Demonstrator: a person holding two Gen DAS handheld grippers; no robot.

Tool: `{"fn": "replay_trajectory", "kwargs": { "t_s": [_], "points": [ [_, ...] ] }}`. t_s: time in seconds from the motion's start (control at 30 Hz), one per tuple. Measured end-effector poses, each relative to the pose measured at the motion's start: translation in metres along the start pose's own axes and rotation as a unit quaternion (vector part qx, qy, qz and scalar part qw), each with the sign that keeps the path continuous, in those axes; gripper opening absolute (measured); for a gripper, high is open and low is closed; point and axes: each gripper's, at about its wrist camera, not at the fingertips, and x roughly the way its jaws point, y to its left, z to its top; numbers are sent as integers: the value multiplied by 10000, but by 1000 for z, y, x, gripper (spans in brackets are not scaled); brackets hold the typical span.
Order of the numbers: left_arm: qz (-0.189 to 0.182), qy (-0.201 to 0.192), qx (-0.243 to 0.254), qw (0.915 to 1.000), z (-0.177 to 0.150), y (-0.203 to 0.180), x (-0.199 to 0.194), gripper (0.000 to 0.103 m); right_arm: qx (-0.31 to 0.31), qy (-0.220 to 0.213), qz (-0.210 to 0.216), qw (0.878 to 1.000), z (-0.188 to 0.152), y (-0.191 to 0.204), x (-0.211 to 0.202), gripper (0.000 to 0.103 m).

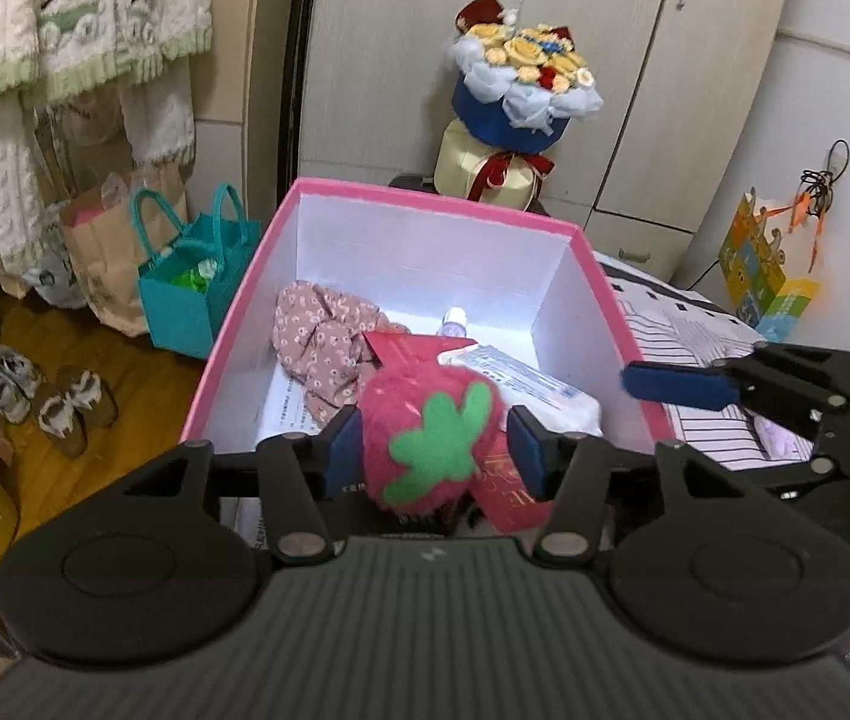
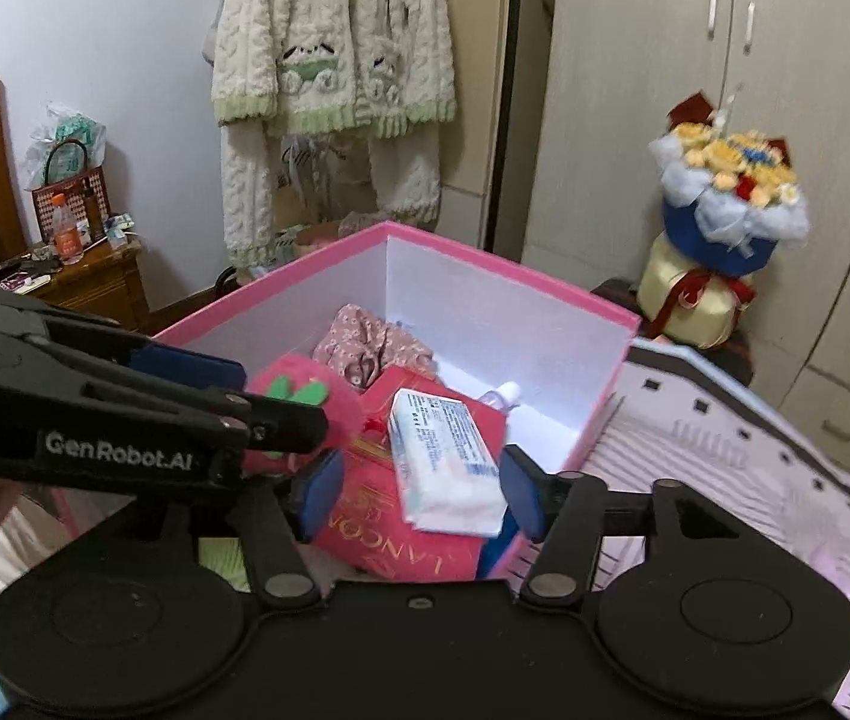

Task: Organize soft objects
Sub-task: 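Carry both items into the pink box and open both tools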

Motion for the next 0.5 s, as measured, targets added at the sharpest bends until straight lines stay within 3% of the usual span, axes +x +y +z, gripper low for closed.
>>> {"fn": "replay_trajectory", "kwargs": {
  "t_s": [0.33, 0.5],
  "points": [
    [-66, -410, 459, 9981, -8, -22, -65, 64, -39, -7, -454, 9990, -11, -3, -53, 75],
    [-273, -409, 684, 9964, -14, -39, -91, 65, -11, -84, -429, 9990, -18, -5, -83, 87]
  ]
}}
